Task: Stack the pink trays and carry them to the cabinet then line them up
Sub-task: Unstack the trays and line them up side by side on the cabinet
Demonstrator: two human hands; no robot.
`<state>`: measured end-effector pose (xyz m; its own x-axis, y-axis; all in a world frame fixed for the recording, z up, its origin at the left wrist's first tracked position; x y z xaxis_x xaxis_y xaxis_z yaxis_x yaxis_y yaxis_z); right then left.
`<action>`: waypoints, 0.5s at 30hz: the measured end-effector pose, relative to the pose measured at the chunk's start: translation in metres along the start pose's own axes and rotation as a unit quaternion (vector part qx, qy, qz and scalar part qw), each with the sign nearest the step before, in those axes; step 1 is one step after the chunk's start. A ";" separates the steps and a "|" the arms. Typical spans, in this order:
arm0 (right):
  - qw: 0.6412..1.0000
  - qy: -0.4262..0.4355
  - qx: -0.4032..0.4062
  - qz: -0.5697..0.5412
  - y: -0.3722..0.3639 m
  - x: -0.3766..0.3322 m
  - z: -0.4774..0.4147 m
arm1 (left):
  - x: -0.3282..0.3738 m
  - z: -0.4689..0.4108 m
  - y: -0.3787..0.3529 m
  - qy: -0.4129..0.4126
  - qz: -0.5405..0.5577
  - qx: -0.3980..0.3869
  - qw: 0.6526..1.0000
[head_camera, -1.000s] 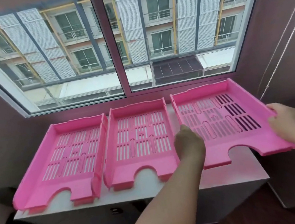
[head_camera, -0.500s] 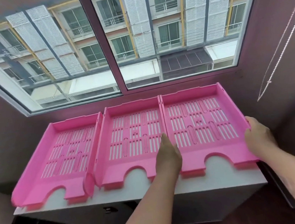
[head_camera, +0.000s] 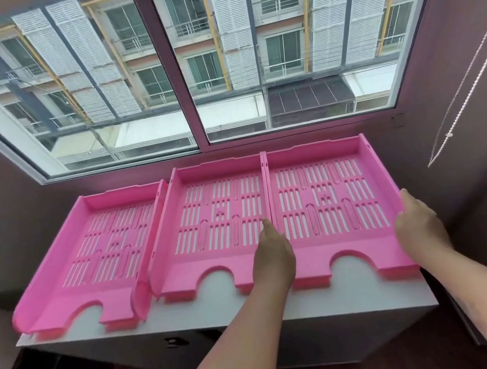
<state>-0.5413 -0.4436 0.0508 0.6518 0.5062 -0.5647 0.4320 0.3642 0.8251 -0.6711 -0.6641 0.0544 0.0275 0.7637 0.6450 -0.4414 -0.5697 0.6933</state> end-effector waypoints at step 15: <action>0.990 0.063 0.016 0.125 -0.014 -0.021 -0.001 | -0.018 -0.004 0.029 -0.074 -0.079 0.059 0.992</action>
<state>-0.5620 -0.4585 0.0511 0.6581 0.6722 -0.3392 0.2882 0.1914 0.9383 -0.6883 -0.6931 0.0612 0.2243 0.7981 0.5592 -0.3132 -0.4843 0.8169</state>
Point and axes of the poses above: each hand's wrist, its own z-axis away from the middle knuckle, its own y-axis out of the back of the hand, x = y × z, the point moved 2 cm from there along -z, towards the middle knuckle, and after that the axes turned 8 degrees about y, right-handed, at the moved point
